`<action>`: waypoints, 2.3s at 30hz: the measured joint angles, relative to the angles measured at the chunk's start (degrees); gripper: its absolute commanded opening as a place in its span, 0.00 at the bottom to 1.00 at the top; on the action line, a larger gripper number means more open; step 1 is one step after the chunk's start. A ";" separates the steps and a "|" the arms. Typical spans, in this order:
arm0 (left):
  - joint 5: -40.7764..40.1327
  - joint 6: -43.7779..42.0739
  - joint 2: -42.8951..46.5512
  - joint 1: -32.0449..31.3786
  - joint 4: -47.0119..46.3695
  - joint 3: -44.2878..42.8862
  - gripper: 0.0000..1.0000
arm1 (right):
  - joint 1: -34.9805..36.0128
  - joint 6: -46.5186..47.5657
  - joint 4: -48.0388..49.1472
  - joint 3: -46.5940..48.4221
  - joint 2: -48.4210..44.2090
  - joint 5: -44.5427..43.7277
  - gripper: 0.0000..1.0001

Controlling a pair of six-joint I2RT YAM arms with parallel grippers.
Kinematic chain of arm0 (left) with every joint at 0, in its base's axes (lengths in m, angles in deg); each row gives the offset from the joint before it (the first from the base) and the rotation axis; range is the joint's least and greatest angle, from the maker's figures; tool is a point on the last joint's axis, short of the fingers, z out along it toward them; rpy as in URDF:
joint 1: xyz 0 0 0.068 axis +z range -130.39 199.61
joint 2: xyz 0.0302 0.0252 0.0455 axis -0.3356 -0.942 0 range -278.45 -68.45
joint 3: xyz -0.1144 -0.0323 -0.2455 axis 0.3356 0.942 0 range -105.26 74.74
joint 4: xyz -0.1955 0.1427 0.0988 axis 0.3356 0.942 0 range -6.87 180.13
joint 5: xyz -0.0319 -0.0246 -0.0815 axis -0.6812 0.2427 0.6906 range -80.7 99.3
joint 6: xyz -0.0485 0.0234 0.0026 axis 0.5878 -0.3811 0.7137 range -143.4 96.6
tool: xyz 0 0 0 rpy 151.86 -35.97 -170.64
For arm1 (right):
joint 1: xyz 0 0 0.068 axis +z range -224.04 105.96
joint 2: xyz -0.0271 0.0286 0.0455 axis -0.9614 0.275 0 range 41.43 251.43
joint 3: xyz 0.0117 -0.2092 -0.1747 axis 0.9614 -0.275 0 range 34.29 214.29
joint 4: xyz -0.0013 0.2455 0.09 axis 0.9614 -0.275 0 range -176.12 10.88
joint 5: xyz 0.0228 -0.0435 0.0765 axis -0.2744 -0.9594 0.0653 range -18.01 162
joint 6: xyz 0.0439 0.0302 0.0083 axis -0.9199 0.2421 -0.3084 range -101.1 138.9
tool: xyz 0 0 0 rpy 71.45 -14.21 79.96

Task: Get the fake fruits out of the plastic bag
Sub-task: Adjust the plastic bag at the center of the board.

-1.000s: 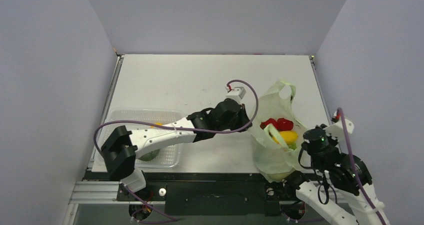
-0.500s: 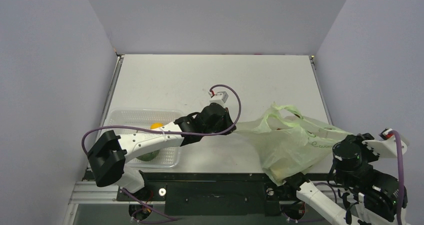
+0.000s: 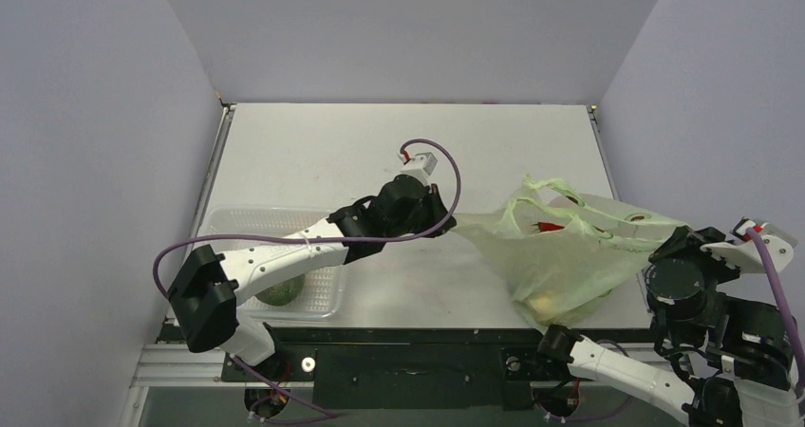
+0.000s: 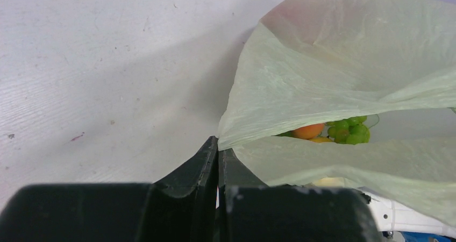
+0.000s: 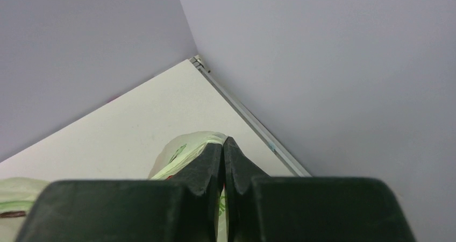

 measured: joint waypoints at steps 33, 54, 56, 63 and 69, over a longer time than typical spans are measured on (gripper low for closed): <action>11.67 -5.97 8.52 -4.96 -4.02 -0.33 0.58 | 2.43 -1.46 20.39 -31.15 2.03 54.84 0.18; -0.76 1.36 5.03 -17.59 -19.28 17.29 0.63 | 2.75 -4.28 22.10 -25.70 -6.34 62.25 0.68; -2.51 2.21 3.41 -19.98 -22.45 17.27 0.63 | 2.75 -3.26 19.34 -20.55 -5.60 57.88 0.68; -5.16 2.56 -2.47 -24.98 -24.98 14.16 0.64 | 2.75 -0.24 7.26 -10.82 2.10 45.24 0.73; -6.14 -2.08 -3.87 -28.65 -25.92 10.08 0.64 | 2.75 2.45 1.55 -10.67 4.59 43.76 0.75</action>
